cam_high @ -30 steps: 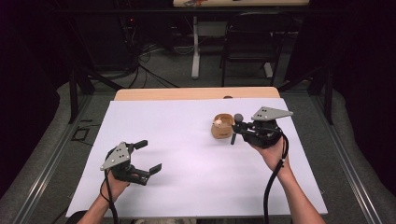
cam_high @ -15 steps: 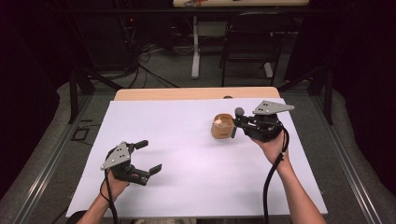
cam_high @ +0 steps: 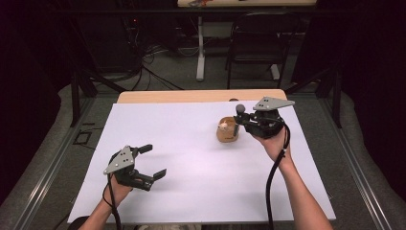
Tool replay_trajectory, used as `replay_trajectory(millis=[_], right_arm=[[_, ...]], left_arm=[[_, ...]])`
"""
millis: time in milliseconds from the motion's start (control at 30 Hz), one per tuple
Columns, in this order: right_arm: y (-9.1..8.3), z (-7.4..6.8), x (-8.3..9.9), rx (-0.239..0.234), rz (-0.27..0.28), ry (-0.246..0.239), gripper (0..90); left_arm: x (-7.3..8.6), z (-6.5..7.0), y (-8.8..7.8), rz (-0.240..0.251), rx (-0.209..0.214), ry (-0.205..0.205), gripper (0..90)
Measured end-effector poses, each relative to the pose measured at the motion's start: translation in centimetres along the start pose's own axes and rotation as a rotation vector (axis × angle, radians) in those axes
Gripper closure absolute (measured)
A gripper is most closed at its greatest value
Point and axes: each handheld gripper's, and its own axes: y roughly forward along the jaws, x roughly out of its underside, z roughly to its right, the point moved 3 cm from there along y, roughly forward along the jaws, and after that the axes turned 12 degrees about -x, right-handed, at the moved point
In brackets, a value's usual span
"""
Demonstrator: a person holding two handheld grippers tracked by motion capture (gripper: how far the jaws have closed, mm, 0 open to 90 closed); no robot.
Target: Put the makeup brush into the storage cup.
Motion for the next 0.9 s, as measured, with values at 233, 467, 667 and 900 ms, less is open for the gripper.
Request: replay_trajectory(millis=[233,467,667,900], right_arm=[[0.3,0.5,-0.8,0.021,0.014,-0.004,77.2],[0.8,1.3,-1.5,0.040,0.010,-0.008,77.2],[1.2,2.1,-1.7,0.057,-0.004,-0.010,77.2],[2.1,2.8,-1.5,0.072,-0.014,-0.007,77.2]], left_arm=[[0.0,0.0,0.0,0.000,0.002,-0.002,0.1],[0.0,-0.1,0.0,0.000,-0.004,-0.006,0.1],[0.1,0.0,0.1,-0.004,0.001,-0.006,0.1],[0.1,-0.1,0.1,-0.003,0.003,-0.006,0.1]])
